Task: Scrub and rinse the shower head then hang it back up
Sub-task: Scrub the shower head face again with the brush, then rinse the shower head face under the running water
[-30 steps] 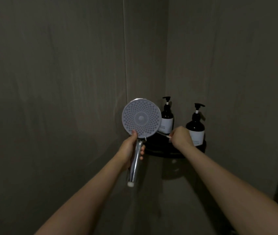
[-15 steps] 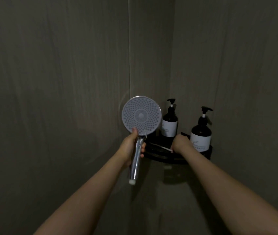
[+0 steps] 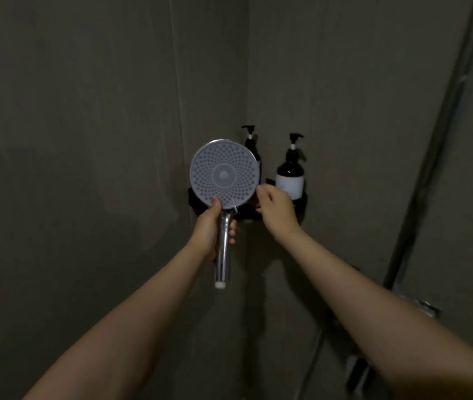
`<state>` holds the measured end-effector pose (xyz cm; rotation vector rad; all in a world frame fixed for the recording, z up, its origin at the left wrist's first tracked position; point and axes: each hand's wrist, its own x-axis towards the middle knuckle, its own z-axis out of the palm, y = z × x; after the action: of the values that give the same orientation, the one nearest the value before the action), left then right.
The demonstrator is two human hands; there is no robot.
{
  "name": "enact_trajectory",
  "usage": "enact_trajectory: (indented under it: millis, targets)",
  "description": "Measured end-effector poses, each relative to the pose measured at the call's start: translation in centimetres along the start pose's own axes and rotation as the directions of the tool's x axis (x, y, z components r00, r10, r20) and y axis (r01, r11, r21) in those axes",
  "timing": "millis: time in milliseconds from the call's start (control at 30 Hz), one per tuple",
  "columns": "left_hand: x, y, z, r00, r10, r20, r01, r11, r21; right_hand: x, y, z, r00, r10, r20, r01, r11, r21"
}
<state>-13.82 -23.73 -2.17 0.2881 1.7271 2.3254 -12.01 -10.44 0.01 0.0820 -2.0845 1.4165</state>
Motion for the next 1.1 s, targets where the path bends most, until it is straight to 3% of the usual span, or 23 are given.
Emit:
enact_trajectory:
  millis: [100,233,433,533,733,833,967,1100]
  targets:
    - [-3.1,-3.1,3.1,0.998,-0.057,-0.001,0.057,0.998,-0.019,-3.8,0.6,-2.9,0.995,0.093,0.036,-0.097,0.989,0.116]
    - [-7.5,-7.7,6.1,0.993,-0.116,0.027,0.116,0.993,-0.028,-9.3,3.1,-7.0,0.980,0.192,0.046,-0.197,0.973,0.123]
    - [-12.0,-13.9,8.0,0.985,-0.169,-0.043,0.168,0.985,-0.037,-16.2,7.1,-10.6,0.925,0.367,0.098,-0.368,0.930,-0.002]
    - [-12.9,-16.1,8.6,0.979,-0.195,-0.065,0.193,0.981,-0.030,-18.5,9.1,-12.1,0.871,0.473,0.133,-0.455,0.879,-0.143]
    - [-13.3,-20.4,8.5,0.949,-0.311,-0.056,0.311,0.950,-0.019,-22.2,14.3,-15.2,0.715,0.698,-0.032,-0.672,0.675,-0.304]
    - [-13.2,-23.7,7.6,0.954,-0.299,-0.024,0.298,0.954,-0.026,-23.6,17.1,-15.5,0.717,0.676,-0.173,-0.667,0.591,-0.455]
    - [-13.3,-28.4,6.0,0.959,-0.282,0.035,0.284,0.956,-0.069,-25.0,21.0,-13.0,0.745,0.640,-0.189,-0.667,0.724,-0.178]
    - [-12.7,-33.2,3.6,0.962,-0.263,0.074,0.267,0.963,-0.038,-25.4,24.0,-10.2,0.740,0.658,-0.140,-0.648,0.753,0.117]
